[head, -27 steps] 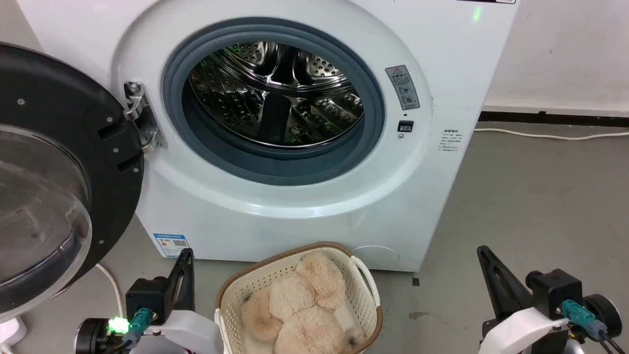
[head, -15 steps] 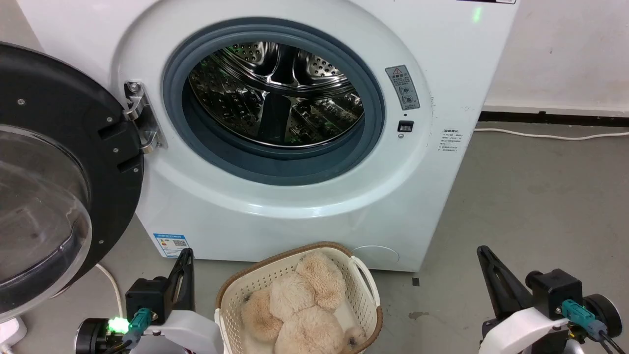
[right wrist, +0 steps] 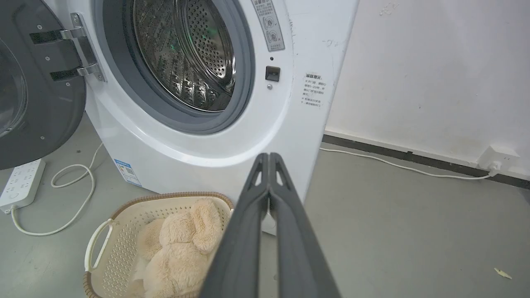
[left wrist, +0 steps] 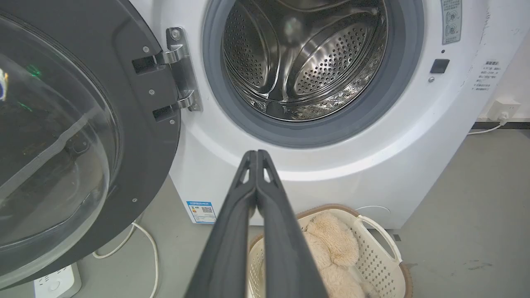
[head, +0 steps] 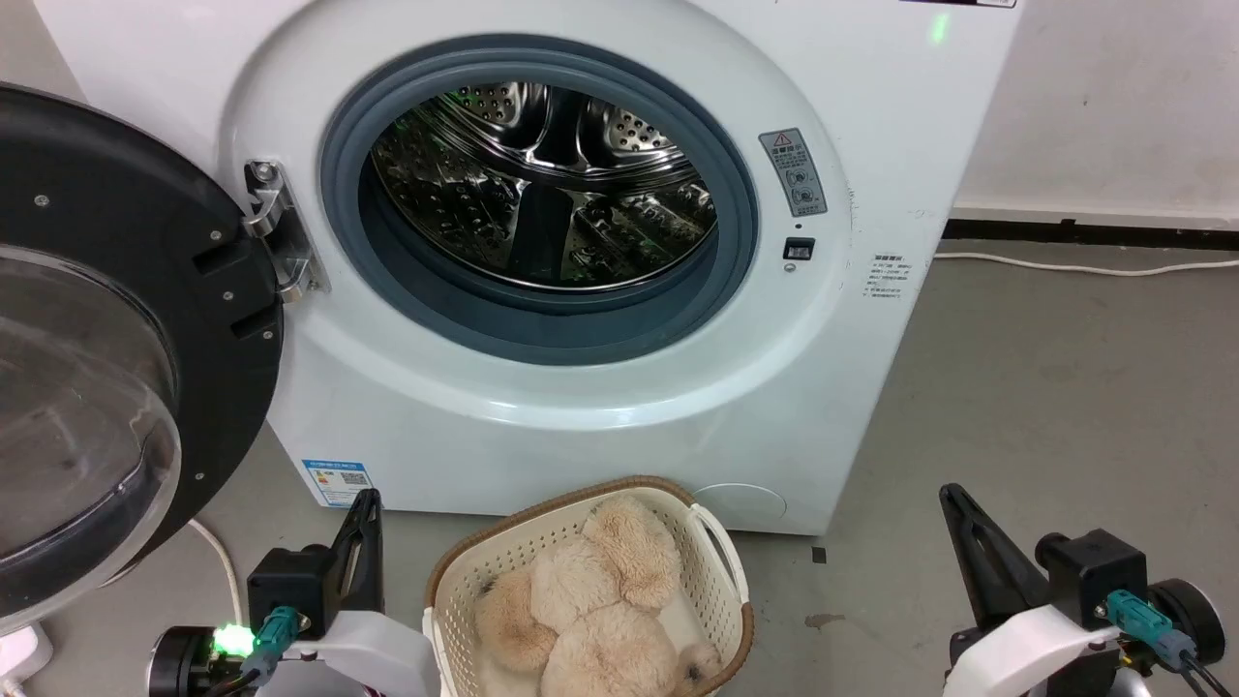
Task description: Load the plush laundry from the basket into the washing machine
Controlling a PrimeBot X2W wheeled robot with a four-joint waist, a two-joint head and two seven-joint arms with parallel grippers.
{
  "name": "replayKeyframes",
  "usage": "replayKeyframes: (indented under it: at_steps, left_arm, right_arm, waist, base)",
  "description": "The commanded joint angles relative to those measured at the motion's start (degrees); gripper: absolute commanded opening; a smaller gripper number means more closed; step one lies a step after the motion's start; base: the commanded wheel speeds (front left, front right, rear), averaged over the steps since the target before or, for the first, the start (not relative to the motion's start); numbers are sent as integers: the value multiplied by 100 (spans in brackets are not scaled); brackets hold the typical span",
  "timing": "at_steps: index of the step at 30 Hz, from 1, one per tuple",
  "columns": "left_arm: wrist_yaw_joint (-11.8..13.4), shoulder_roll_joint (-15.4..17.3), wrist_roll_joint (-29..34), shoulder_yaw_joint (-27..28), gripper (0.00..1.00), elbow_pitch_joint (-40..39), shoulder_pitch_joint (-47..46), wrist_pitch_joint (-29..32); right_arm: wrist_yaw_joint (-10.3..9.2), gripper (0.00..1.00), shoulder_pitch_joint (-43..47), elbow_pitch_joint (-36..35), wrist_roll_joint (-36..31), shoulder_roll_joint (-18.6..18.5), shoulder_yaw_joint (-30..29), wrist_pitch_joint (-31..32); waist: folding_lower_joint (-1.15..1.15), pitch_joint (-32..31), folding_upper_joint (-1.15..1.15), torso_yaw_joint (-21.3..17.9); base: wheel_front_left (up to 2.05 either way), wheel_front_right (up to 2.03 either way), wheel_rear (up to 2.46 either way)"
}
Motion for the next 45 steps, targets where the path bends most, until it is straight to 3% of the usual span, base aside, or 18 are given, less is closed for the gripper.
replayKeyframes:
  at_steps: [1, 36, 37, 38, 39, 40, 45]
  left_arm:
    - [-25, -2, 10, 13, 0, -26, -87, 2]
    - [-25, -2, 10, 13, 0, -26, -87, 2]
    - [0, 0, -1, 0, 100, 0, 0, 0]
    - [1, 0, -3, -2, 0, 1, 3, -2]
    - [1, 0, -3, -4, 0, 2, 5, -2]
    - [1, 0, -4, -5, 100, 2, 5, -3]
    - [13, 0, -64, -51, 100, 1, 25, -54]
  right_arm:
    - [3, 0, -66, -23, -43, -9, -1, 3]
    - [3, 0, -66, -23, -43, -9, -1, 3]
    - [0, 100, 0, 0, 1, 0, 0, 0]
    - [0, 0, 3, 1, 6, 0, 1, -1]
    - [0, 0, 4, 2, 6, 0, 1, -2]
    - [0, 100, 5, 2, 8, 0, 1, -3]
    - [0, 100, 50, 0, 79, 0, 1, -53]
  waist:
    - [0, 0, 0, 0]
    - [0, 0, 0, 0]
    - [0, 0, 0, 0]
    - [0, 0, 0, 0]
    - [0, 0, 0, 0]
    - [0, 0, 0, 0]
    - [0, 1, 0, -1]
  base:
    - [0, 0, 0]
    - [0, 0, 0]
    - [0, 0, 0]
    - [0, 0, 0]
    - [0, 0, 0]
    - [0, 0, 0]
    - [0, 0, 0]
